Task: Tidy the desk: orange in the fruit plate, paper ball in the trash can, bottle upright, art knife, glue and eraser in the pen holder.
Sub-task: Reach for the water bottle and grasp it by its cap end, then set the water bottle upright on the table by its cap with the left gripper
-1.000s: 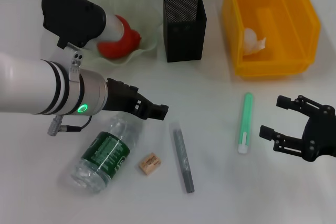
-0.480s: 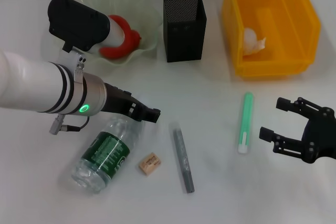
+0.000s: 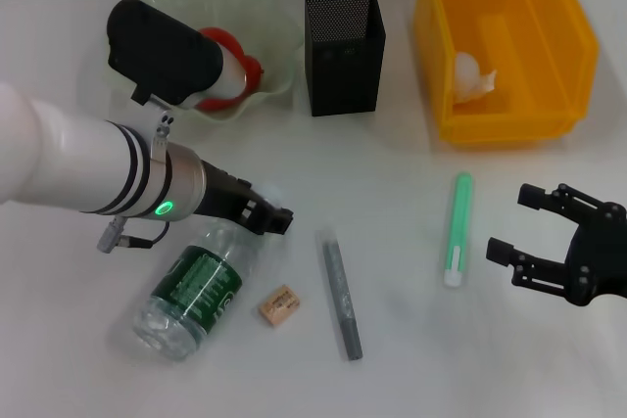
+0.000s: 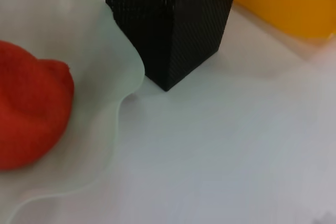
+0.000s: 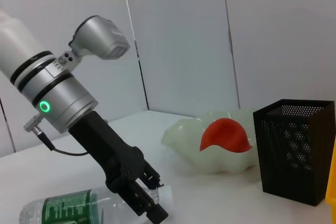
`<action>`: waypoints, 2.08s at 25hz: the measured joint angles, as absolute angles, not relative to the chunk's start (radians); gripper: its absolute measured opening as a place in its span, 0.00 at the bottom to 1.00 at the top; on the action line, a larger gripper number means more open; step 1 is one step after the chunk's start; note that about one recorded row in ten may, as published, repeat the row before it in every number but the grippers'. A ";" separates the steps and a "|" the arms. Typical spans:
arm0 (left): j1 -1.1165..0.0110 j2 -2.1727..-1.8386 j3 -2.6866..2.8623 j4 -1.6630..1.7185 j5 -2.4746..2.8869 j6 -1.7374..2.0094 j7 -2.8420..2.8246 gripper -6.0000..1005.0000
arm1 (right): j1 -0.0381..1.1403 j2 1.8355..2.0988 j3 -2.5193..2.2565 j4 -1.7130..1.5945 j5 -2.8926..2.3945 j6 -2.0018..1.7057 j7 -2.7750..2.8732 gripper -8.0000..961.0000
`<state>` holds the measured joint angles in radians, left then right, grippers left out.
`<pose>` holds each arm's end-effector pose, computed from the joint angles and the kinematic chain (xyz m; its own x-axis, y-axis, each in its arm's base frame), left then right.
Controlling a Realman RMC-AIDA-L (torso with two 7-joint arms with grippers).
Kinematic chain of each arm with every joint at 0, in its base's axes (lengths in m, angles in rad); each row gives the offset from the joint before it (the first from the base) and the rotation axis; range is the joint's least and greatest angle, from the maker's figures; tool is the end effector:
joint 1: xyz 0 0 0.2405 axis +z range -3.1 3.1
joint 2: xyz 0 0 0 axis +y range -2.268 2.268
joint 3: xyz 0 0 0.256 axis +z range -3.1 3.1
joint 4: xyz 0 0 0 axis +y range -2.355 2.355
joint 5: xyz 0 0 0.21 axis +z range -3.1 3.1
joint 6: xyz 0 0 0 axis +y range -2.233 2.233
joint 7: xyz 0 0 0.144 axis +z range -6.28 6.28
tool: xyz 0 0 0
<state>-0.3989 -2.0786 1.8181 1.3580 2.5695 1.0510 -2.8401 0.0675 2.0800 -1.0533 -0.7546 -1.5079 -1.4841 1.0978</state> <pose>-0.1907 0.3286 -0.0743 0.7484 0.6631 -0.0117 0.5705 -0.6527 -0.4985 0.3225 0.2313 -0.0003 0.7506 -0.2356 -0.6174 -0.5128 -0.7969 -0.3193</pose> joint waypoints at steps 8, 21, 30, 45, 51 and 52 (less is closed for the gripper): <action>-0.424 -2.078 1.820 1.354 2.572 1.081 -2.834 0.60 | 0.068 2.080 -1.054 -0.753 -1.509 -1.488 1.099 0.88; -0.306 -2.071 1.706 1.552 2.447 1.090 -2.517 0.44 | 0.068 2.080 -1.053 -0.752 -1.507 -1.490 1.107 0.88; -0.243 -2.069 1.534 1.528 2.190 1.109 -2.234 0.44 | 0.080 2.080 -1.052 -0.752 -1.508 -1.490 1.121 0.88; -0.141 -2.069 1.355 1.476 1.883 1.179 -1.847 0.44 | 0.092 2.080 -1.057 -0.754 -1.510 -1.502 1.149 0.88; -0.131 -2.070 1.323 1.459 1.835 1.178 -1.796 0.44 | 0.093 2.080 -1.054 -0.754 -1.510 -1.509 1.156 0.88; -0.131 -2.070 1.323 1.459 1.835 1.178 -1.796 0.44 | 0.093 2.080 -1.054 -0.754 -1.510 -1.509 1.158 0.88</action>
